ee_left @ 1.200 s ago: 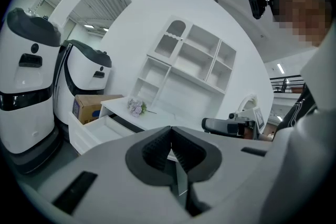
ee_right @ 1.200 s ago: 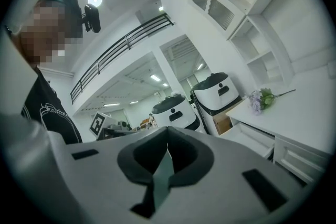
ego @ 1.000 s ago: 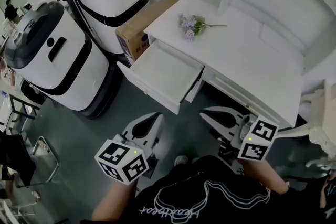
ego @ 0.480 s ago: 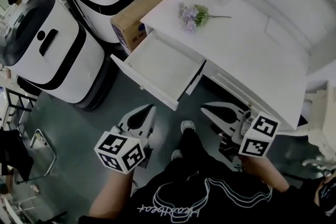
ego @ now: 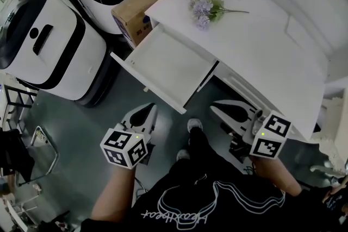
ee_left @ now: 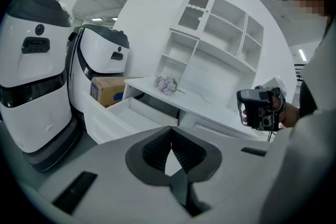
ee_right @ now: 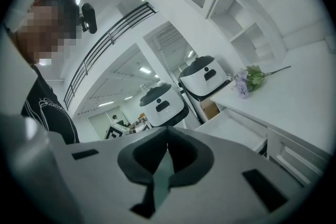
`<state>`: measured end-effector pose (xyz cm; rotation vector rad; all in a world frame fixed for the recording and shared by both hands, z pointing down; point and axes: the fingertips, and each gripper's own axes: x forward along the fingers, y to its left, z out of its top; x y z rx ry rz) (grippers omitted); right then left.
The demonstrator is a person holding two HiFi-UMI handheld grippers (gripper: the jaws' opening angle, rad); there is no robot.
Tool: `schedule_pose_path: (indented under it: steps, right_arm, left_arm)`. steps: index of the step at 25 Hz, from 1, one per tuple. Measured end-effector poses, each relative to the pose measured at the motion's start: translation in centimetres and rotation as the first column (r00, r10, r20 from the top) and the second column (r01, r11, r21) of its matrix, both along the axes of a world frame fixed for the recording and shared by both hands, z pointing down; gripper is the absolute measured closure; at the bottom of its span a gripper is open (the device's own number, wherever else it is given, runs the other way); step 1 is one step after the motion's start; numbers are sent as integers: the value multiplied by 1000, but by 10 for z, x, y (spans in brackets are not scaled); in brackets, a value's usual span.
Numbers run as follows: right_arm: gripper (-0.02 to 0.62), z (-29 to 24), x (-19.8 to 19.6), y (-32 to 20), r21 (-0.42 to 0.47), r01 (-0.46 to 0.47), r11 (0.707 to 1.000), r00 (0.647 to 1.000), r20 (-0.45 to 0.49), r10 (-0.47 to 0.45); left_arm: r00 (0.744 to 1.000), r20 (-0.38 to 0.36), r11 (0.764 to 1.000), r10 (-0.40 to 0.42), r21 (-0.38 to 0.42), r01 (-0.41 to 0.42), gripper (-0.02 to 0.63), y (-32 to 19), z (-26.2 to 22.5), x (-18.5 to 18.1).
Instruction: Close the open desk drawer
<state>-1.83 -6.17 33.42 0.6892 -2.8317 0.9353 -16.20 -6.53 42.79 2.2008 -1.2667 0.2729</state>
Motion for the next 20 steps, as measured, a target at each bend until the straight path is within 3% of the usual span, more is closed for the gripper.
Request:
schedule_pose_path:
  steps: [20]
  right_arm:
    - [589,54,14,-26,-122,-17,992,999,-46,12]
  left_arm:
    - [997,52,988,65,-141,-57,601,-29,98,3]
